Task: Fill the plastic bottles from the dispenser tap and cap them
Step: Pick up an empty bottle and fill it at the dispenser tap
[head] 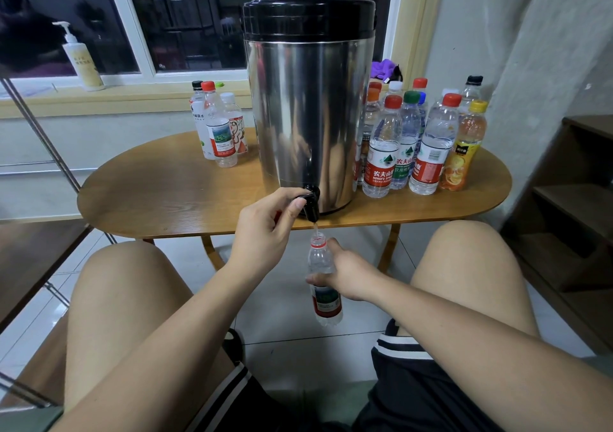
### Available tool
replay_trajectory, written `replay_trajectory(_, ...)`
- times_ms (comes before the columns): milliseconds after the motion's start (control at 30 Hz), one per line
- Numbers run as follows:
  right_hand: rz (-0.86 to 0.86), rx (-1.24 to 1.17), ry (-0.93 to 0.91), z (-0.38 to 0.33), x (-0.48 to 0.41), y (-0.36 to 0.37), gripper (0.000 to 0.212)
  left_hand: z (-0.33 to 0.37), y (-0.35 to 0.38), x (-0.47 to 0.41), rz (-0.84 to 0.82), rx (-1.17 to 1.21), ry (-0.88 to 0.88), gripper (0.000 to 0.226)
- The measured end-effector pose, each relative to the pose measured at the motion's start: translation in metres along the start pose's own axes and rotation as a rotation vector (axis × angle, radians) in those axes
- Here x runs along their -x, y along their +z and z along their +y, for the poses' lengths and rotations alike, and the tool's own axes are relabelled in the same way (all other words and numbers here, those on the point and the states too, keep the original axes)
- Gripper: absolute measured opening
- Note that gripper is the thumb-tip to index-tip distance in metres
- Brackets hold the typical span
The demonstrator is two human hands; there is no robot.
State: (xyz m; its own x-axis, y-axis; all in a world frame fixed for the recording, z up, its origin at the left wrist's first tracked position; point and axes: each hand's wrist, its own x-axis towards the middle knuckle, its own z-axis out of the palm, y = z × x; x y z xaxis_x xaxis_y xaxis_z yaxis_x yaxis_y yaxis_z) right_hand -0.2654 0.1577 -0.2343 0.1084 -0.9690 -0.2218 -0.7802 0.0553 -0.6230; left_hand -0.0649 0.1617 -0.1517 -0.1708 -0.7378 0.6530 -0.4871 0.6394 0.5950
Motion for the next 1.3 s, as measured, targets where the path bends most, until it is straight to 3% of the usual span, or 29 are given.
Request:
replay_trajectory(200,0.004,0.026,0.021,-0.001,-0.001,0.0,0.089,0.0,0.001,0.0,-0.004,0.013,-0.009,0.023)
replay_trajectory(767,0.006,0.041,0.01,-0.005,0.001,-0.001,0.088,0.0,0.001,-0.005,0.005,0.034,-0.005,0.023)
replay_trajectory(967,0.022,0.024,-0.016,-0.007,0.002,-0.002,0.079,-0.003,0.003,-0.029,0.045,0.047,-0.077,0.022)
replay_trajectory(1300,0.048,0.012,-0.035,-0.009,0.007,-0.004,0.081,-0.006,0.005,-0.039,-0.024,0.104,-0.149,0.023)
